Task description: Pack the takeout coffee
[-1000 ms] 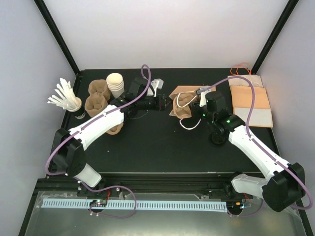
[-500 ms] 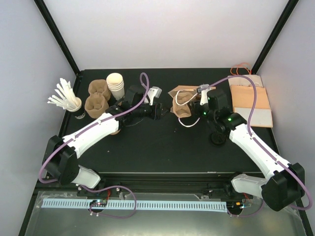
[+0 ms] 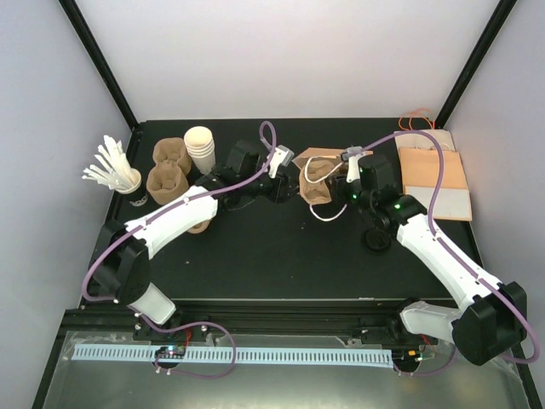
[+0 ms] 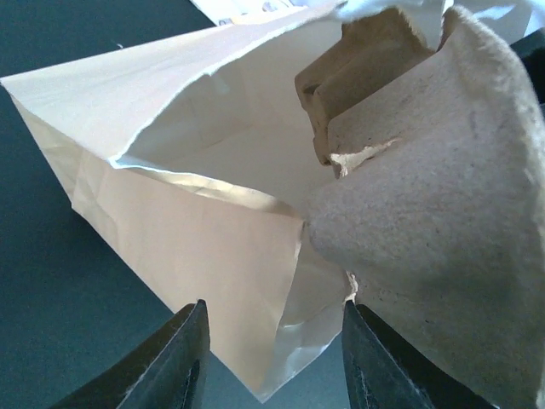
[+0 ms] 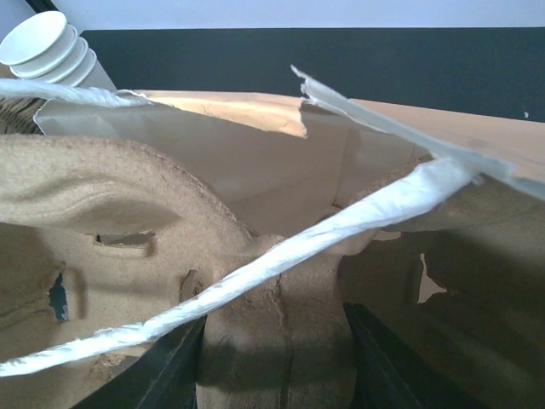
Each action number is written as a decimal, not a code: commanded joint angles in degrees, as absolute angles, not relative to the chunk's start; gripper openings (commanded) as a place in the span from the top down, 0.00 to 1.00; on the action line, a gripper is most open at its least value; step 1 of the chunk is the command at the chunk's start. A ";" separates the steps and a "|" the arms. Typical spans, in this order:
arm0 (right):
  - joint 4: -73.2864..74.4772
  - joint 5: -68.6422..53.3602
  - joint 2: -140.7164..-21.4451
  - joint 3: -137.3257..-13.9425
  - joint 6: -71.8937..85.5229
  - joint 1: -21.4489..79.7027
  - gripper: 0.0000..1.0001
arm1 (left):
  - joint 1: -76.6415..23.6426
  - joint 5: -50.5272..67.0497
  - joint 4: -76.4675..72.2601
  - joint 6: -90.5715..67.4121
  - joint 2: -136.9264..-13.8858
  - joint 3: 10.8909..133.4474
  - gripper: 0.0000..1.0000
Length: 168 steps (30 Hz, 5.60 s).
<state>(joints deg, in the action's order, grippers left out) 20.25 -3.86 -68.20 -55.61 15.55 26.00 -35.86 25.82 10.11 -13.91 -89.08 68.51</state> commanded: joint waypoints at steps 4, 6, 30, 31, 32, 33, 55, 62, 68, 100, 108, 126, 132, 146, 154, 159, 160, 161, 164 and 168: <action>20.20 -3.83 -68.70 -58.09 16.24 25.66 0.60 | -36.75 28.87 8.31 -10.99 -92.67 72.88 0.54; 20.21 -3.95 -68.75 -58.20 16.22 25.67 0.60 | -37.01 28.38 8.92 -10.48 -93.69 73.82 0.54; 19.96 7.60 -69.64 -58.14 17.23 24.26 0.62 | -38.80 18.40 15.22 -16.82 -93.61 77.14 0.99; 19.69 8.40 -69.65 -57.88 17.19 24.26 0.62 | -38.82 19.29 14.34 -18.25 -93.22 76.71 0.98; 19.42 9.16 -69.61 -57.59 17.22 24.21 0.62 | -38.79 20.08 13.45 -19.91 -92.80 76.16 0.98; 19.24 9.49 -69.51 -57.31 17.08 24.25 0.62 | -38.77 20.69 12.58 -21.39 -92.36 75.68 0.98; 20.31 12.27 -69.95 -60.01 21.83 24.25 0.58 | -40.97 26.97 7.53 -30.87 -85.13 68.94 0.98; 17.38 9.90 -70.53 -58.73 21.97 24.26 0.59 | -42.95 30.37 7.87 -32.73 -83.57 68.00 0.98; 13.32 5.39 -70.06 -53.58 20.55 24.36 0.59 | -42.99 33.36 4.21 -36.14 -81.84 66.54 0.98; 56.74 -11.32 -64.31 -70.80 9.66 24.85 0.58 | -51.72 46.11 -22.65 -59.24 -73.74 51.85 0.98; 70.49 -2.86 -67.00 -72.78 10.57 28.72 0.59 | -53.91 44.23 -25.20 -63.71 -72.93 47.71 0.94; 64.00 -0.48 -78.20 -77.11 8.96 39.85 0.60 | -53.00 12.88 24.58 -24.89 -57.76 61.44 0.16; 62.28 -2.35 -80.79 -80.21 7.21 41.08 0.60 | -53.25 14.53 35.57 -4.92 -62.47 72.35 0.27; 61.41 -3.17 -80.91 -80.95 5.19 42.17 0.61 | -53.88 -1.23 27.68 27.40 -64.84 71.37 0.34; 61.30 -3.46 -80.86 -81.25 5.03 42.44 0.62 | -53.88 -3.92 21.49 34.99 -70.06 71.32 0.36; 60.82 -3.64 -80.54 -81.51 5.18 42.38 0.62 | -53.88 -1.78 19.96 35.12 -72.98 71.77 0.43; 60.47 -3.70 -80.39 -81.36 5.25 42.42 0.62 | -53.88 -2.48 19.66 34.35 -73.03 71.74 0.47; 60.05 -3.67 -80.13 -81.05 5.37 42.44 0.62 | -53.81 -3.22 19.20 33.14 -73.04 71.58 0.53; 58.78 -3.37 -79.21 -80.11 5.96 42.53 0.61 | -53.21 -4.58 17.27 29.46 -75.14 70.94 0.67; 57.42 -2.59 -77.60 -78.90 6.84 42.60 0.61 | -51.65 -3.74 17.09 24.11 -76.73 71.73 0.79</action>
<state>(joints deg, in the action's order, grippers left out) 60.77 -3.11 -80.36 -79.61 5.91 42.15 -52.90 -3.60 19.16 29.85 -74.91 71.09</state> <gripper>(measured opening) 0.388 0.267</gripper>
